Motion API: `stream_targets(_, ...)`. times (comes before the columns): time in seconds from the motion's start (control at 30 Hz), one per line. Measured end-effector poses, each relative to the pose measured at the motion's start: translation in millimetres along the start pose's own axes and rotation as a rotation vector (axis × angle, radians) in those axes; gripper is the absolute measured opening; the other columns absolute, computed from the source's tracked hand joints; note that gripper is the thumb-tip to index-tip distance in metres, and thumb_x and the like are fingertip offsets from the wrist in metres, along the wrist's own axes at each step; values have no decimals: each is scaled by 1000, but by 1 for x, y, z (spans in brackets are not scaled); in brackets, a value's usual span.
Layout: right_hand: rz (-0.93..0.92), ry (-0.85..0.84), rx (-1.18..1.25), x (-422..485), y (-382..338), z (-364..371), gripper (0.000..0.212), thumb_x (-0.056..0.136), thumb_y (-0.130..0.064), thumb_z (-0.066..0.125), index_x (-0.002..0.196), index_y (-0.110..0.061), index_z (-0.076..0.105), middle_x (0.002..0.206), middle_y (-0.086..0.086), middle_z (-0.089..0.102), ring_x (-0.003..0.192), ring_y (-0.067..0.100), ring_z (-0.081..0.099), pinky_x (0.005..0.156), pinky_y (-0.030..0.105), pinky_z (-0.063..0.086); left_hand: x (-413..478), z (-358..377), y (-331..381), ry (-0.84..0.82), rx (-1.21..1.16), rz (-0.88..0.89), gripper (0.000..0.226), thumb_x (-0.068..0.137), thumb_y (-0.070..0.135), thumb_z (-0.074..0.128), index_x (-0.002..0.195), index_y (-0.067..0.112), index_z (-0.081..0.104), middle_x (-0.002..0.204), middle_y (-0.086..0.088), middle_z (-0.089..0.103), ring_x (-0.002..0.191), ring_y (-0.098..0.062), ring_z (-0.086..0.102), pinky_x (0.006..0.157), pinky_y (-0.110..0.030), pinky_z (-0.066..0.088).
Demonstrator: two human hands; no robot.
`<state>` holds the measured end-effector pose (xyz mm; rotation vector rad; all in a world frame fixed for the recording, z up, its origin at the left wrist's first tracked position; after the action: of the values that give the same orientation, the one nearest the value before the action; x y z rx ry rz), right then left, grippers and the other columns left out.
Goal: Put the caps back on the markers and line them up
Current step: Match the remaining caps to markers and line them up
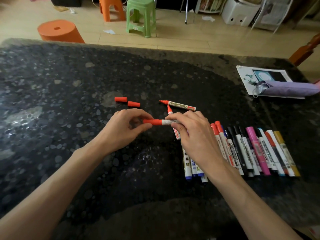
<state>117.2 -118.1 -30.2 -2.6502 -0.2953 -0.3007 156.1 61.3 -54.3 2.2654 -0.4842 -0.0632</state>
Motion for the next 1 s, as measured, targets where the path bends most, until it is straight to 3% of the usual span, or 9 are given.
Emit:
stream_targets(0.17,-21,7,35,-1,1,-2,25,104,-30,59,126,-32,69,92,-11,63,91,12,54,82,38,48,0,7,11,6,-99,29,11,96,21,69,106,22,74,80,14,74,77,-4,73,77,-14,53)
stream_targets(0.3,-19,63,52,-2,-1,-4,25,102,-25,63,124,-24,74,92,-7,67,88,16,57,81,40,49,-2,4,15,60,-112,36,10,95,17,70,102,21,77,74,13,73,73,-7,72,73,-13,51)
stream_targets(0.5,13,116,84,-10,-2,-5,28,100,-23,61,122,-22,77,90,-6,70,82,14,58,76,41,51,-6,2,20,101,-91,68,11,95,18,70,101,21,79,70,8,71,70,-14,69,71,-29,54)
stream_targets(0.67,33,142,65,-16,-3,-8,28,97,-19,64,122,-22,77,90,-8,70,81,9,55,75,34,48,-8,8,26,119,-63,96,14,96,17,68,104,23,79,72,8,67,70,-14,66,70,-30,53)
stream_targets(0.83,48,40,97,-17,-7,1,22,100,-28,66,120,-28,75,96,-9,71,87,12,63,77,34,51,-9,8,17,40,-27,80,13,94,21,70,103,28,77,79,9,72,77,-11,68,72,-20,50)
stream_targets(0.93,78,-120,44,-19,-8,9,18,99,-44,63,113,-36,71,101,-15,68,92,5,62,76,28,49,-11,17,9,-36,-21,49,17,92,25,71,107,33,74,92,17,74,89,-5,69,81,-23,52)
stream_targets(1.0,94,-127,-8,-21,-3,3,18,96,-48,66,107,-35,72,100,-14,62,92,6,58,73,26,43,-9,25,15,-49,-31,63,26,92,25,72,117,35,71,103,20,72,97,-1,68,86,-25,53)
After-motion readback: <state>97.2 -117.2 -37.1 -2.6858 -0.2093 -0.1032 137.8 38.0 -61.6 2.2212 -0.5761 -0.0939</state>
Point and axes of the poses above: each hand's wrist, its own x-axis towards the middle knuckle, its own z-axis out of the palm, y = z × x, the point moved 9 cm from there along x, towards the middle knuckle
